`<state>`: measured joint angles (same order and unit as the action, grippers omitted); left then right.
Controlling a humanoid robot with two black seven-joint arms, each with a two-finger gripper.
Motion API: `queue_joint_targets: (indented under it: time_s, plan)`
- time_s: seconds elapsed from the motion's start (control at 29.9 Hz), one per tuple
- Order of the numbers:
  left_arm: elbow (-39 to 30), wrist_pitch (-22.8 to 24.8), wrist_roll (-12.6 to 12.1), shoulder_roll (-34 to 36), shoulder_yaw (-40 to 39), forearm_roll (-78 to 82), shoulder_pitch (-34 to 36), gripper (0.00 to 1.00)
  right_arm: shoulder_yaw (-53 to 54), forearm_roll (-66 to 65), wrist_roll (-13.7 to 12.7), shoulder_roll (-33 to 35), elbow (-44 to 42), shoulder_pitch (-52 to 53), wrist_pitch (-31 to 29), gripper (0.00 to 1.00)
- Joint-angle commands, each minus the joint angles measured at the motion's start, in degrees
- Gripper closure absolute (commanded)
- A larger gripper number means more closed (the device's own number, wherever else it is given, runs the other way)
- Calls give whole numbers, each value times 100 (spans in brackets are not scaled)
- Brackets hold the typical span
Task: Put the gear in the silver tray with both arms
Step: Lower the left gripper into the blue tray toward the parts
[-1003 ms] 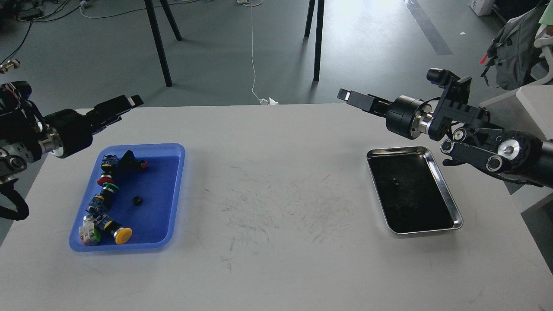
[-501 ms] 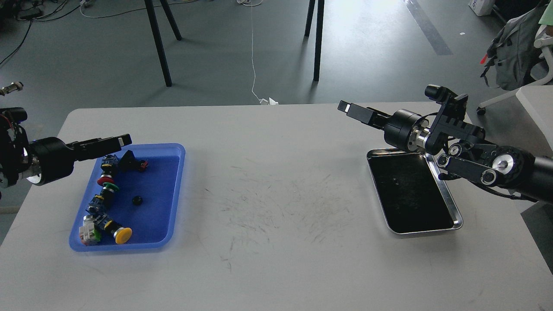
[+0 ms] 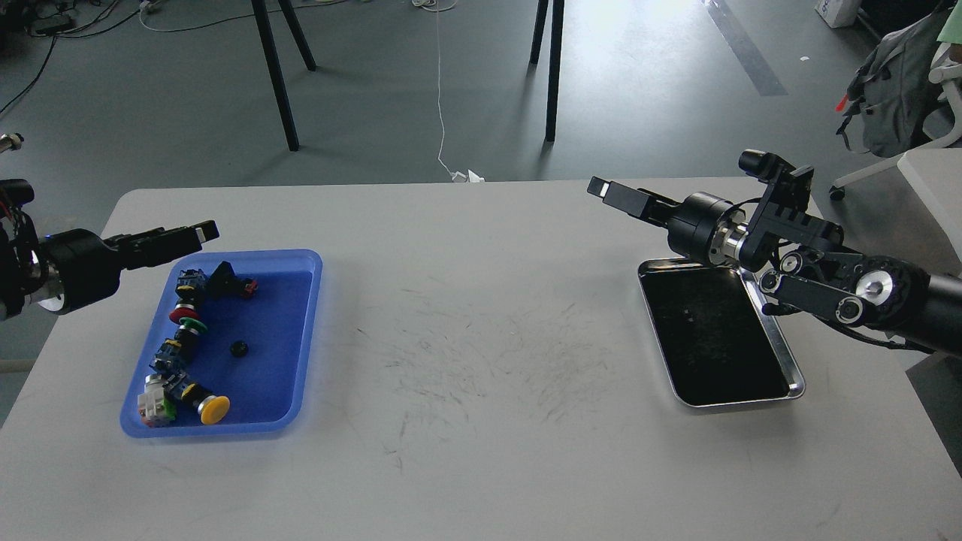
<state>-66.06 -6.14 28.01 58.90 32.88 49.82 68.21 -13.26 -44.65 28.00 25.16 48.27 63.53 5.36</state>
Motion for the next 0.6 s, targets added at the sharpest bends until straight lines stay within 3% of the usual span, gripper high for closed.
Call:
queue_joint_targets:
  time_s: [0.0,0.27,0.57]
  plan:
    - [76,-2,-1,8,297,54,8,2,-1,0,0,-38,-2,-17,9,6]
    - [50,-45,-1,78,553,72,113,2,-1,-9,0,-47,-28,-87,36,6]
    - [-686,-63,-1,122,553,466,228,1,8,0,0,-90,-54,-148,45,6]
